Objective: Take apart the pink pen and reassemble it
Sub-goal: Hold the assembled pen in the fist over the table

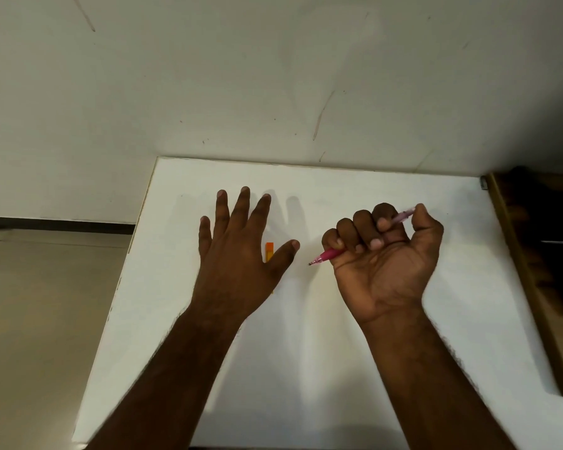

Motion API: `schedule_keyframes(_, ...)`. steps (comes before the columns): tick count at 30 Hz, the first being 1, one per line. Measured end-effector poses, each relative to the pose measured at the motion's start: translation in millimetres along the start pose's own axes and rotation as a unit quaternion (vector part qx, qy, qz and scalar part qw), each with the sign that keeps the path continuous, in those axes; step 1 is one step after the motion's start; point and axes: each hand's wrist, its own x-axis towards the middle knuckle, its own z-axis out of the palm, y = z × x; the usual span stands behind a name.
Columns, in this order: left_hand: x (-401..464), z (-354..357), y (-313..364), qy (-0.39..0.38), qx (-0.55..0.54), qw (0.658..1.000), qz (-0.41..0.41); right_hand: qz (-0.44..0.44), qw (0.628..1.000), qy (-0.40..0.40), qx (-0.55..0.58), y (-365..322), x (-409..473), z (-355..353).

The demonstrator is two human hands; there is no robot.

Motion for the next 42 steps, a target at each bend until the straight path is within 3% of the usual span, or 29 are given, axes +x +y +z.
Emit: schedule_keyframes(42, -4, -5, 7, 0.011, 0.0, 1.0, 0.001, 0.002, 1.0, -0.006, -0.02, -5, 0, -3)
